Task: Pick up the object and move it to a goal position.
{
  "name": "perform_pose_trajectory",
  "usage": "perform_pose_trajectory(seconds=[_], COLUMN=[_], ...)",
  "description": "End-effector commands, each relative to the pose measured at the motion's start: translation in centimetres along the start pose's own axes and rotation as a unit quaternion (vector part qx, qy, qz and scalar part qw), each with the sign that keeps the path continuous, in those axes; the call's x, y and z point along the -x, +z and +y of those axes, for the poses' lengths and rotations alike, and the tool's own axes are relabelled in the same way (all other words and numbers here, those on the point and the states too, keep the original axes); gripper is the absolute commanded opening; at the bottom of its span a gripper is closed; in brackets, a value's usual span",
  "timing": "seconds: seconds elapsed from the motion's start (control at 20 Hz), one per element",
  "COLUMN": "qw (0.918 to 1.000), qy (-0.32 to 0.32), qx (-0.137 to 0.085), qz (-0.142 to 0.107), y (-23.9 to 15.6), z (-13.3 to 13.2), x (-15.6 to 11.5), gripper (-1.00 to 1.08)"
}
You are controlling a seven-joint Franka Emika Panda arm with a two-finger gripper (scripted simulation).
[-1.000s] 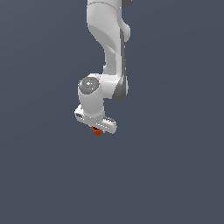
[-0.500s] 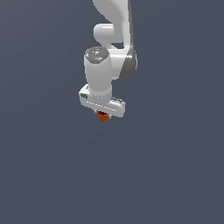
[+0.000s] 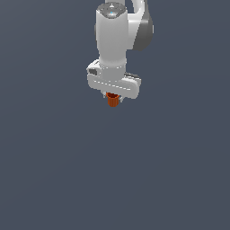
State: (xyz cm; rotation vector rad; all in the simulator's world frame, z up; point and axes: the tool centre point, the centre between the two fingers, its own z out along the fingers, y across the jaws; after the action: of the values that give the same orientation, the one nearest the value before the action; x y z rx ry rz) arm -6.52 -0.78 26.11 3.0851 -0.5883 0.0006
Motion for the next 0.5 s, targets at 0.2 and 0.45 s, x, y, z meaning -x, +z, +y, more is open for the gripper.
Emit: perform_pose_trajectory(seconds=[0.2,0.45], qw=[1.0,1.0], qy=[0.0,0.0], qx=[0.0,0.0], qz=[0.0,0.0], y=[-4.5,-6.5], z=[-1.0,-1.5], x=[2.1,3.0], gripper=[-1.0,-1.0])
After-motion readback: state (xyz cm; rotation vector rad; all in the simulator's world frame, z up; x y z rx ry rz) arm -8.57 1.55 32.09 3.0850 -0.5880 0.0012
